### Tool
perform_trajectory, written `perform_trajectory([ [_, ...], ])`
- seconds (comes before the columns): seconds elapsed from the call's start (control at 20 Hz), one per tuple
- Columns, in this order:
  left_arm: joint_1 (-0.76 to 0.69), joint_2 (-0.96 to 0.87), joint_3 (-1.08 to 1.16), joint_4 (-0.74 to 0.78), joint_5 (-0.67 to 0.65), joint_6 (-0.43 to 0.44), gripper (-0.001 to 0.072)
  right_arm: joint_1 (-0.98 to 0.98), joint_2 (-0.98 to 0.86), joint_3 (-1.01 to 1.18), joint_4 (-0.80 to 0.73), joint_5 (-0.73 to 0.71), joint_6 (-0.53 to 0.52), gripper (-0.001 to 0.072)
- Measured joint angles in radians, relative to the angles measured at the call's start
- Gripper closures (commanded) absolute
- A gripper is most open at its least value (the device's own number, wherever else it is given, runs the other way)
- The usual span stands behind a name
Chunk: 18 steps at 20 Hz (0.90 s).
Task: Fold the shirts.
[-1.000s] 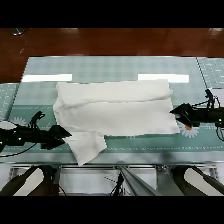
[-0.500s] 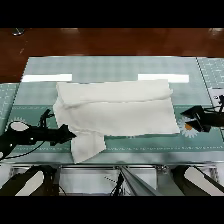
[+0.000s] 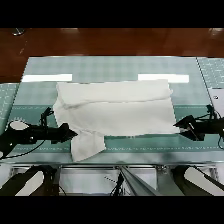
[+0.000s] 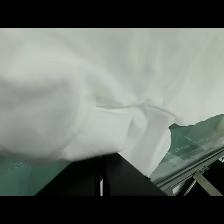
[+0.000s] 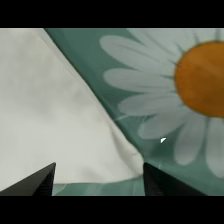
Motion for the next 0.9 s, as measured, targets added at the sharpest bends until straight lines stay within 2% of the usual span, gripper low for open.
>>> perform_trajectory([
  [0.1, 0.000, 0.000, 0.000, -0.003, 0.000, 0.002, 0.0684, 0.051, -0.035, 0.009, 0.051, -0.027, -0.005, 0.0092],
  [0.15, 0.000, 0.000, 0.000, -0.003, 0.000, 0.002, 0.0684, 0.075, -0.052, 0.016, 0.073, -0.045, -0.005, 0.0155],
  [0.2, 0.000, 0.000, 0.000, -0.006, 0.000, 0.002, 0.0684, 0.096, -0.067, 0.023, 0.085, -0.068, -0.008, 0.0442],
  [0.25, 0.000, 0.000, 0.001, -0.008, -0.001, 0.002, 0.0684, 0.116, -0.082, 0.031, 0.089, -0.099, -0.011, 0.0685],
  [0.55, 0.089, -0.001, 0.114, -0.037, -0.054, 0.016, 0.0684, 0.160, -0.107, 0.175, 0.129, -0.035, -0.073, 0.0689],
  [0.7, 0.123, -0.030, 0.216, -0.075, -0.030, 0.018, 0.0684, 0.164, -0.138, 0.290, 0.156, -0.026, -0.079, 0.0689],
  [0.9, 0.095, -0.155, 0.369, -0.116, 0.046, 0.013, 0.0684, 0.168, -0.238, 0.440, 0.260, -0.020, -0.083, 0.0689],
])
